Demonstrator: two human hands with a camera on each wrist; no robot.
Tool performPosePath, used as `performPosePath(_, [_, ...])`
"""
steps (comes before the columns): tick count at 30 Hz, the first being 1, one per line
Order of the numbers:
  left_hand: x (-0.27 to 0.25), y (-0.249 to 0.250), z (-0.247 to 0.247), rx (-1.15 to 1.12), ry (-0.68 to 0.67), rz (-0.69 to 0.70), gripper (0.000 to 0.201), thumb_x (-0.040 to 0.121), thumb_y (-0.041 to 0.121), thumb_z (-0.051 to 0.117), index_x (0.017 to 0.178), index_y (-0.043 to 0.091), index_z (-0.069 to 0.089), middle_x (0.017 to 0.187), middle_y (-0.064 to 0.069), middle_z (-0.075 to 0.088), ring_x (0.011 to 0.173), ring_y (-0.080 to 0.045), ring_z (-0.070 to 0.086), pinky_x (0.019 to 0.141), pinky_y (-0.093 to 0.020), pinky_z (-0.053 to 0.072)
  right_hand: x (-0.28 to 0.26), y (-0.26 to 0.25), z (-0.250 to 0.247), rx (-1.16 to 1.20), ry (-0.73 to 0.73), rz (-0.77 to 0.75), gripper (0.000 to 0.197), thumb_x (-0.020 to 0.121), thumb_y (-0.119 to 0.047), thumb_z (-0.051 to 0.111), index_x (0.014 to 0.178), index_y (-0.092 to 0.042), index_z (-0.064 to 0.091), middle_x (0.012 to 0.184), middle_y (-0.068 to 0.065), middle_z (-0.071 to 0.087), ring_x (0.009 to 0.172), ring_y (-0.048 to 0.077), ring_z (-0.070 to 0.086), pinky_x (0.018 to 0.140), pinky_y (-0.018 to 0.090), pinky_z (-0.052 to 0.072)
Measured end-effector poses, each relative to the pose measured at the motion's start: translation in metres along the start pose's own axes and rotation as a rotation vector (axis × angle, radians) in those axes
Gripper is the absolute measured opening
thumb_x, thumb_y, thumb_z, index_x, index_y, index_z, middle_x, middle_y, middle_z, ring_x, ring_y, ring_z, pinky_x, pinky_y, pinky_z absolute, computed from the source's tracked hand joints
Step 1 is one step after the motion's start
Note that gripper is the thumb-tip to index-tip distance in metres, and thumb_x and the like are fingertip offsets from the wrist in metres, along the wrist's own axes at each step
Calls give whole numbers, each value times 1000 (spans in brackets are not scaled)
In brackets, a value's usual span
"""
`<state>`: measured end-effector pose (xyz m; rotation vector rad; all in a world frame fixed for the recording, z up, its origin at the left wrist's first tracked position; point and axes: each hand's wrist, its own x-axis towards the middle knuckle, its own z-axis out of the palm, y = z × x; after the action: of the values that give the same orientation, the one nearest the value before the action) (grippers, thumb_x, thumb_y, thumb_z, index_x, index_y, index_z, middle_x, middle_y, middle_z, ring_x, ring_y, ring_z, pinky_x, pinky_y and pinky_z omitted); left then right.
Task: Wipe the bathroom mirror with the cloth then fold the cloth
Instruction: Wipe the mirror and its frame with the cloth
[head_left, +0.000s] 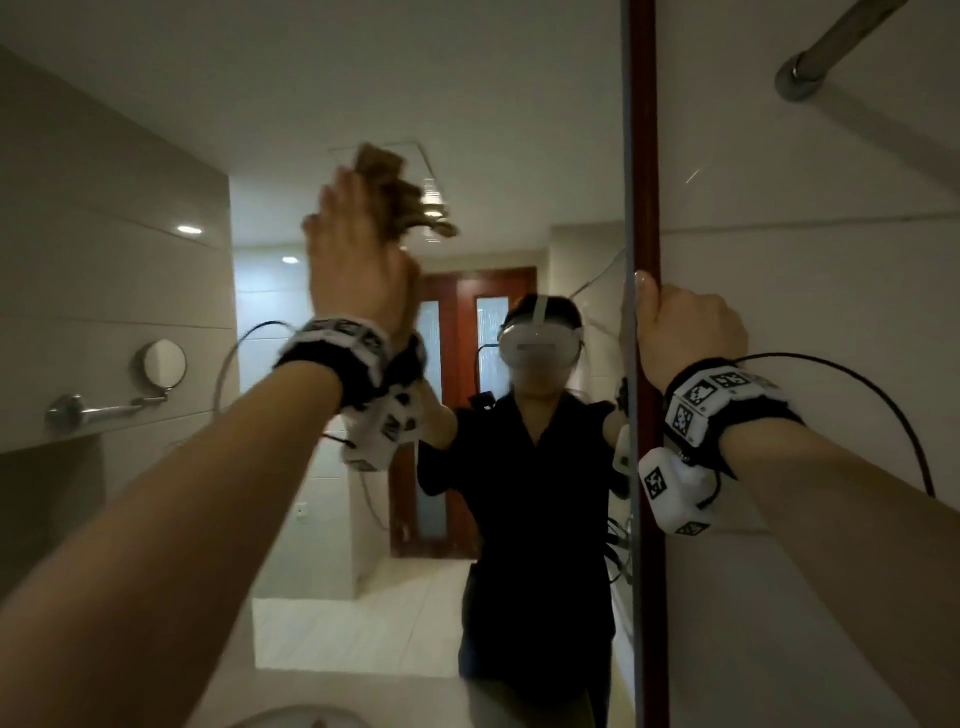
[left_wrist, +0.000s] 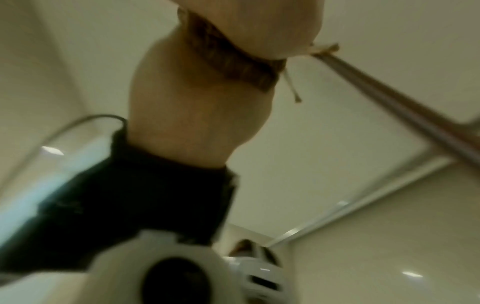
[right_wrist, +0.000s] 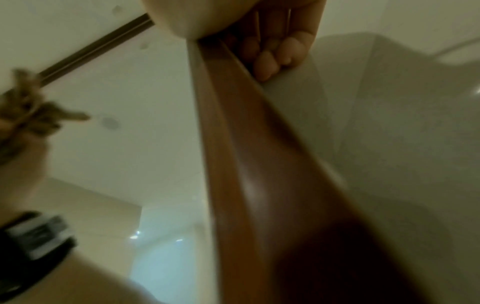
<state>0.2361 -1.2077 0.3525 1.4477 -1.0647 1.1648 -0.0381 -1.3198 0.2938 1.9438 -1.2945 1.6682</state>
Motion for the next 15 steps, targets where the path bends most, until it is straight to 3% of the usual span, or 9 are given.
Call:
performPosePath(2, [-3,-73,-20,25,-6,-103,66,80,24,36,145,11,34,145,-12,41,132,-31,40,113,-49,31,-1,0,2,17,0,6,73,97,-56,14,75,-5,60,75,19,64,67,34,60,61,35,46])
performPosePath(4, [-12,-107,-32,87,-34,-175,66,83,27,34,144,2,33,145,-20,39,130,-39,40,109,-54,33,-1,0,2,5,4,13,72,98,-55,14,79,-4,62,77,19,64,68,34,60,61,35,46])
performPosePath(6, [-18,-102,-27,148,-14,-266,67,90,23,38,148,-5,21,152,-24,29,135,-42,32,112,-56,26,-1,-1,1,-9,7,11,72,98,-55,15,82,-3,63,78,20,65,70,36,61,62,36,47])
performPosePath(8, [-13,-73,-22,145,6,-309,68,92,23,37,152,-2,14,158,-20,20,142,-38,24,117,-53,19,-2,-2,0,-17,11,9,72,98,-54,15,83,-3,63,78,20,65,70,36,61,63,37,47])
performPosePath(10, [-4,-39,-12,110,0,-203,71,90,24,38,153,3,13,158,-16,21,143,-35,24,118,-51,18,-2,-3,-2,-16,8,9,71,98,-53,16,83,-3,63,79,20,65,69,34,59,62,35,46])
performPosePath(13, [7,43,10,41,-76,111,77,82,29,39,153,11,15,159,-11,22,145,-33,23,118,-53,20,-4,-5,-4,-11,7,9,69,100,-51,18,84,-3,64,80,19,65,63,28,51,58,31,38])
performPosePath(15, [1,115,29,28,-155,331,77,83,30,37,154,10,15,161,-11,17,148,-30,16,120,-51,13,-3,-5,-4,-23,6,19,68,100,-51,19,84,-3,65,82,19,66,67,31,56,59,30,39])
